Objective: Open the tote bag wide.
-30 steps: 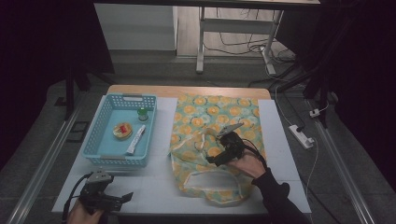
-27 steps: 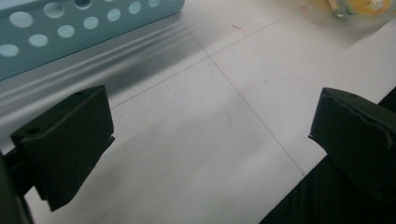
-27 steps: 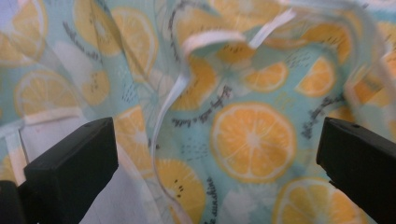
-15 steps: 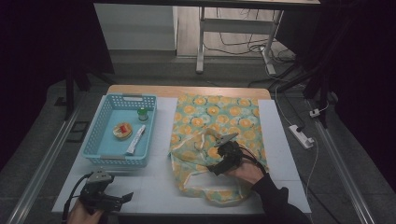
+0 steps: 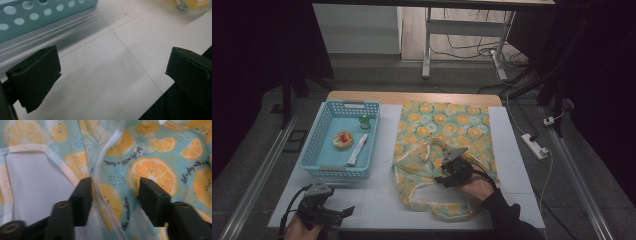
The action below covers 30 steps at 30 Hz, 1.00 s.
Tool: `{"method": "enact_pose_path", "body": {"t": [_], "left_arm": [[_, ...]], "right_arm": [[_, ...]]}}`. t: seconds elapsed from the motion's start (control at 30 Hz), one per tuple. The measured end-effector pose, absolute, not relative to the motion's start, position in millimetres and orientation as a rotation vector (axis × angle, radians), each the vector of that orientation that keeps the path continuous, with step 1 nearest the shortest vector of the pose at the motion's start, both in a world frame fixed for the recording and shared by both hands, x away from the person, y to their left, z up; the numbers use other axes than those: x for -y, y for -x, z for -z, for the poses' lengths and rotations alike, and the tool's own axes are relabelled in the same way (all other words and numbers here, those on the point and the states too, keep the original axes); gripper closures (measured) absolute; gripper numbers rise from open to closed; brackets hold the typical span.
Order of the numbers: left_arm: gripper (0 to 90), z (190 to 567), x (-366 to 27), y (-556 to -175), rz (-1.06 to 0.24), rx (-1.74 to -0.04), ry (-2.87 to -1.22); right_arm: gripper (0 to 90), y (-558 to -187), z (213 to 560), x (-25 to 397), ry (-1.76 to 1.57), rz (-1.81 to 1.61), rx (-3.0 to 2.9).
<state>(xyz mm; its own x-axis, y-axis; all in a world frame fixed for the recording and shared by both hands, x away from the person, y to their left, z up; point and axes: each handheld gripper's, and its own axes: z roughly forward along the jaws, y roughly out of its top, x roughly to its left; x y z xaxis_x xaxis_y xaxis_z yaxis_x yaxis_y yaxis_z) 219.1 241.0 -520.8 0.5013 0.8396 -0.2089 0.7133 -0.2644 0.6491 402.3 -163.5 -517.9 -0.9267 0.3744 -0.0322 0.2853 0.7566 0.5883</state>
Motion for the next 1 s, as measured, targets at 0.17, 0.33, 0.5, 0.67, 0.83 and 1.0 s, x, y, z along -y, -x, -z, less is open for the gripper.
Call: {"method": "enact_pose_path", "body": {"t": [0.17, 0.33, 0.5, 0.67, 0.83, 1.0], "left_arm": [[0.0, 520.8, -240.8, -219.4, -0.228, -1.269, -2.044], [0.0, 520.8, -240.8, -219.4, -0.227, -1.27, -2.044], [0.0, 520.8, -240.8, -219.6, -0.226, -1.27, -2.044], [0.0, 520.9, -240.6, -219.8, -0.224, -1.272, -2.044], [0.0, 521.0, -240.6, -220.2, -0.22, -1.274, -2.045], [0.0, 521.1, -240.6, -220.6, -0.218, -1.276, -2.045]], "right_arm": [[70.9, -399.0, 515.5, 162.4, -0.478, -0.894, -2.834], [85.0, -400.0, 513.7, 161.7, -0.495, -0.894, -2.869], [89.3, -405.8, 511.9, 165.7, -0.553, -0.94, -2.876], [90.0, -406.9, 506.0, 167.2, -0.534, -0.972, -2.879], [90.0, -405.2, 497.0, 167.0, -0.518, -1.01, -2.832], [90.0, -407.5, 489.8, 168.1, -0.571, -1.059, -2.781]]}}
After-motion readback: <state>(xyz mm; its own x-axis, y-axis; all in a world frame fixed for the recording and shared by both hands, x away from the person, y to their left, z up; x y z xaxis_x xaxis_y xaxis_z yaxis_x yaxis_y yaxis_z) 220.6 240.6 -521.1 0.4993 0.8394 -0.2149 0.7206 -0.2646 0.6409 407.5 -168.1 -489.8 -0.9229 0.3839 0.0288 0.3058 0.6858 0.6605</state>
